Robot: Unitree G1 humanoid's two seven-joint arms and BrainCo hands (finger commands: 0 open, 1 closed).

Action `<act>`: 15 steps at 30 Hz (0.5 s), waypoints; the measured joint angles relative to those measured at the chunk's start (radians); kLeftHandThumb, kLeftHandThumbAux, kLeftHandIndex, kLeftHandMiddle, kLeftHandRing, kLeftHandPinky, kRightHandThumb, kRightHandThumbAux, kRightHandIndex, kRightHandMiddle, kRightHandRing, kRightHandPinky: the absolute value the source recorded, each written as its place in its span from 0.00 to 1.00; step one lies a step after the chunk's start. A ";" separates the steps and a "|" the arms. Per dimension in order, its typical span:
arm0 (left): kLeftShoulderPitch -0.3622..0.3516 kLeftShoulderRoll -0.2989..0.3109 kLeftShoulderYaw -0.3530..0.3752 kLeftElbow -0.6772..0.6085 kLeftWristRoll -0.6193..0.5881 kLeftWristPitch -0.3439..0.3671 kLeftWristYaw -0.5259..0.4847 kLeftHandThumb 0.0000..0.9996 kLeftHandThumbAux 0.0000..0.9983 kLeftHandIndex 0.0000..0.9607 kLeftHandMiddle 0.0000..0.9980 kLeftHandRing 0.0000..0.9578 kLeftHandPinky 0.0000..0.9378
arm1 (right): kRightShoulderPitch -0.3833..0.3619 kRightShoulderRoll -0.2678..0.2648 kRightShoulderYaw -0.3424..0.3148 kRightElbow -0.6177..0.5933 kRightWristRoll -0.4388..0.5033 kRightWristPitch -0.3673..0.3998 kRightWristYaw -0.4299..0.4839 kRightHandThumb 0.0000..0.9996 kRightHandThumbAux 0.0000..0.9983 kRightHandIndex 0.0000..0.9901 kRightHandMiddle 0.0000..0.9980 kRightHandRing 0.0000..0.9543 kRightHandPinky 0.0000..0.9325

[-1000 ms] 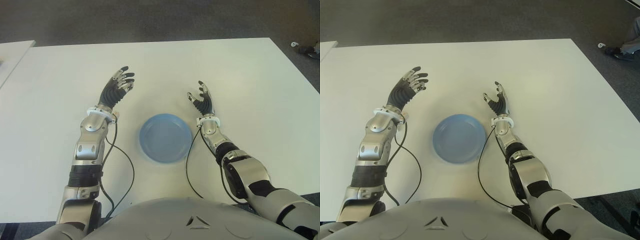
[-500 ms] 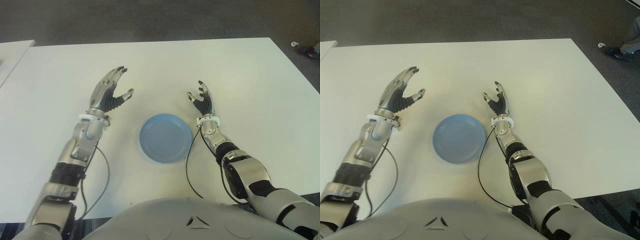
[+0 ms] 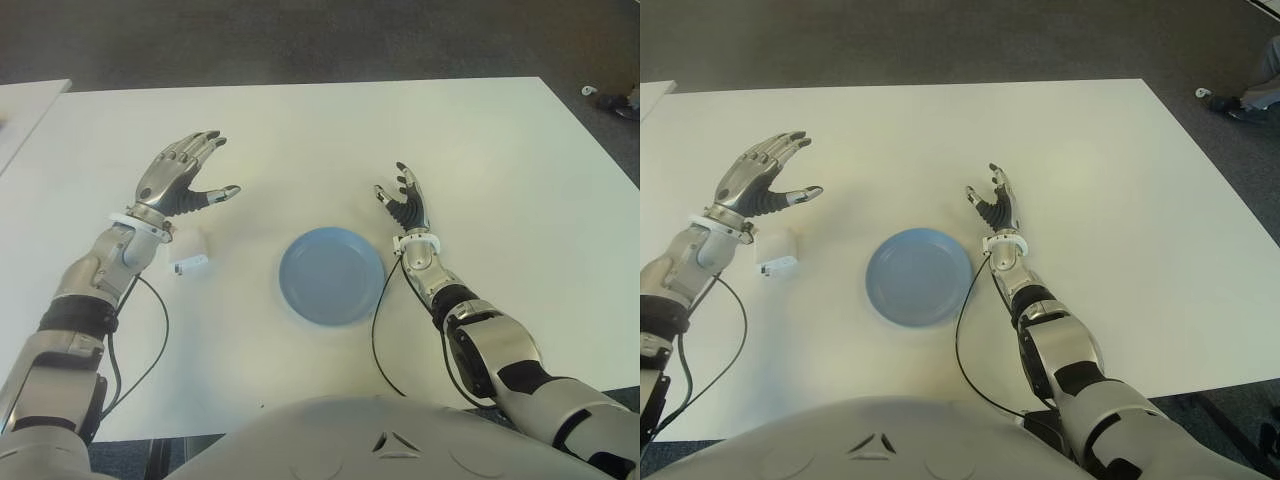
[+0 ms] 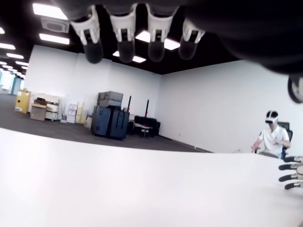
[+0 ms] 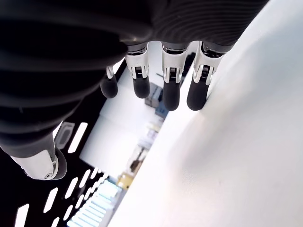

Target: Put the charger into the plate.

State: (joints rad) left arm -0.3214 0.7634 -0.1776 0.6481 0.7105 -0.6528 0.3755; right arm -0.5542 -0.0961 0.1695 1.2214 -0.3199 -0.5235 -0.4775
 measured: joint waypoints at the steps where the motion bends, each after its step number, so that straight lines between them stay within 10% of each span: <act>1: -0.012 0.005 -0.011 0.025 0.013 -0.010 0.012 0.41 0.15 0.00 0.00 0.00 0.00 | 0.000 0.000 0.000 0.000 0.000 0.000 0.000 0.14 0.52 0.00 0.07 0.14 0.23; 15: -0.067 0.034 -0.123 0.175 0.115 -0.065 0.120 0.41 0.12 0.00 0.00 0.00 0.00 | 0.000 -0.007 0.003 0.000 -0.001 0.000 0.000 0.14 0.52 0.00 0.07 0.15 0.24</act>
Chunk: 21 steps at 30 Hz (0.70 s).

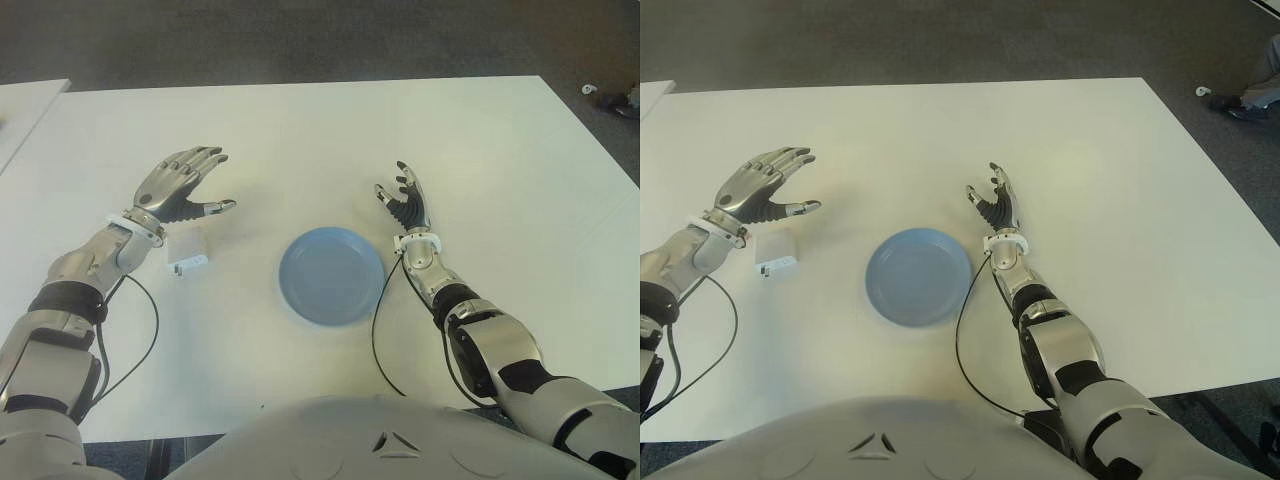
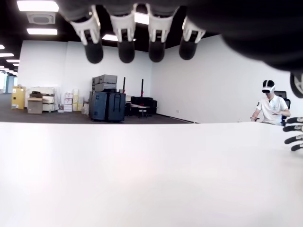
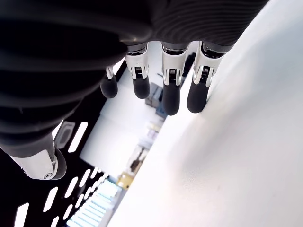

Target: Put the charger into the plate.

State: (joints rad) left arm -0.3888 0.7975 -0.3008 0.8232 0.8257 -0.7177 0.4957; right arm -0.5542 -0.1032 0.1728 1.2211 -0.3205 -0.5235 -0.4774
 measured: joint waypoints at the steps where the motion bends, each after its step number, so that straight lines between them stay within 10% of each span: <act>1: -0.002 0.001 -0.006 0.006 0.003 -0.002 0.004 0.40 0.12 0.00 0.00 0.00 0.00 | 0.000 0.000 0.000 0.000 0.000 0.000 0.000 0.14 0.52 0.00 0.07 0.15 0.24; 21: -0.032 0.015 -0.076 0.088 0.017 -0.012 0.000 0.30 0.15 0.00 0.00 0.00 0.00 | 0.002 -0.010 0.009 0.000 -0.011 -0.005 0.010 0.13 0.58 0.00 0.03 0.11 0.22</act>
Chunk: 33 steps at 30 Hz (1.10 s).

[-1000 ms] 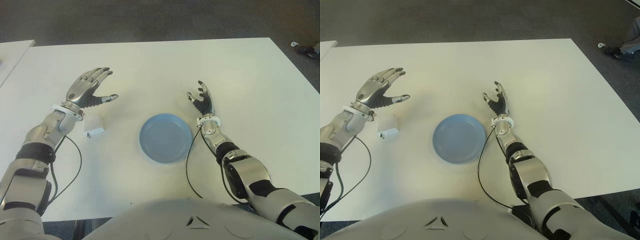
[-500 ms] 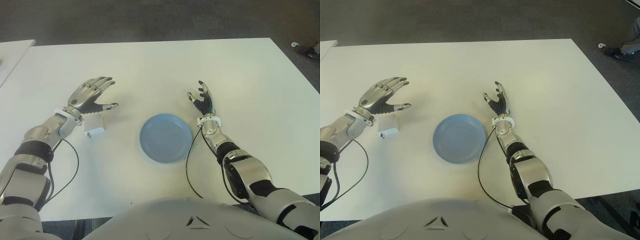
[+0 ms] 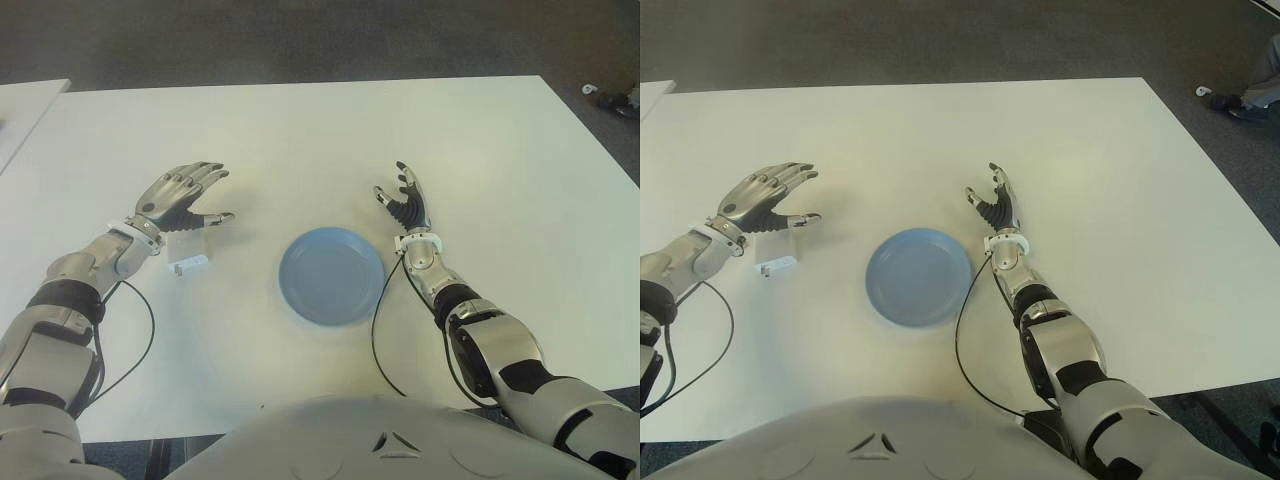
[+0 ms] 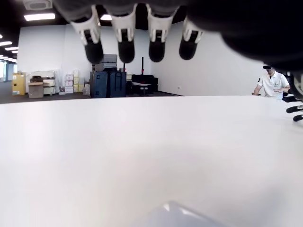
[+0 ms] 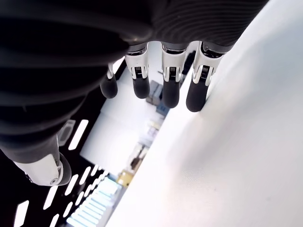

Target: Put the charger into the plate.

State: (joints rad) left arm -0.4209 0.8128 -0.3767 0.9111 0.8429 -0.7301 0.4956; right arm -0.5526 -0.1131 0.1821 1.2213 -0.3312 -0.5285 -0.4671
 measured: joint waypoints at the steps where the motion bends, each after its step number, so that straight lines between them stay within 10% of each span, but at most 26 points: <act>1: 0.000 0.001 0.000 0.000 0.000 -0.003 -0.003 0.30 0.15 0.00 0.00 0.00 0.00 | 0.000 -0.003 0.004 0.000 -0.003 -0.001 0.000 0.13 0.58 0.00 0.03 0.11 0.23; 21: 0.056 0.057 0.008 -0.032 -0.080 -0.086 -0.146 0.27 0.14 0.00 0.00 0.00 0.00 | -0.003 -0.021 0.053 0.004 -0.044 -0.003 -0.021 0.07 0.59 0.00 0.03 0.12 0.24; 33: 0.230 0.180 0.129 -0.240 -0.275 -0.105 -0.354 0.29 0.15 0.00 0.00 0.00 0.00 | -0.003 -0.025 0.056 0.005 -0.046 -0.003 -0.023 0.09 0.59 0.00 0.04 0.13 0.25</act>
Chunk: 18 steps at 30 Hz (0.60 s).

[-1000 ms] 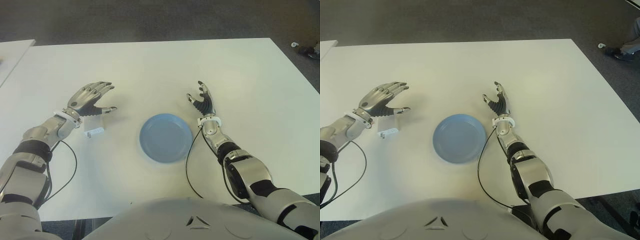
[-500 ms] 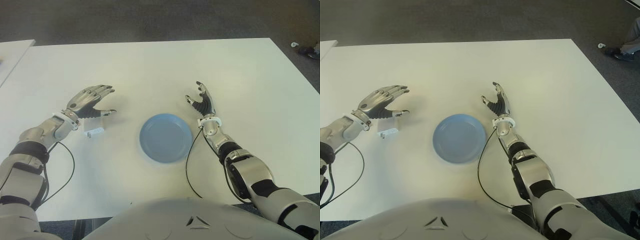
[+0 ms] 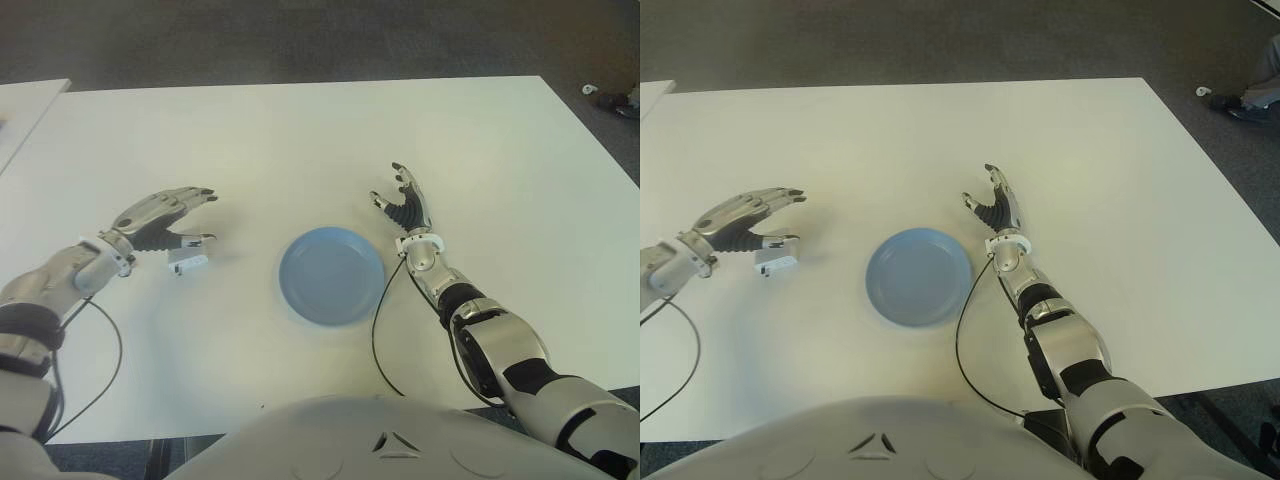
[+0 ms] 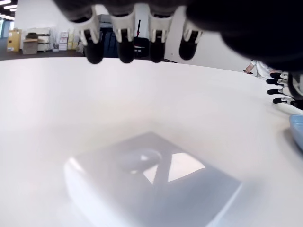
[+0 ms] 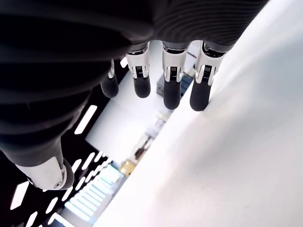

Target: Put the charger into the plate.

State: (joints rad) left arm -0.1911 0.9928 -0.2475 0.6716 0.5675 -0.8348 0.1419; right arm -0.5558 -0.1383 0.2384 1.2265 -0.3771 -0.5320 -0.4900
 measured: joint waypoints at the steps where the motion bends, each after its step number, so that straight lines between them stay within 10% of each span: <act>1: 0.020 0.009 0.016 -0.029 -0.017 0.009 -0.014 0.30 0.15 0.00 0.00 0.00 0.00 | 0.000 -0.001 0.000 0.000 0.000 0.000 0.000 0.09 0.59 0.00 0.04 0.13 0.25; 18: 0.259 0.027 0.190 -0.295 -0.106 0.085 -0.133 0.32 0.15 0.00 0.00 0.00 0.00 | -0.001 -0.001 0.003 0.003 0.000 0.002 0.000 0.10 0.58 0.00 0.04 0.12 0.23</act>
State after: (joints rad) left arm 0.0675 1.0202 -0.0574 0.3767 0.4615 -0.7497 0.0090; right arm -0.5571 -0.1391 0.2409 1.2291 -0.3771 -0.5298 -0.4899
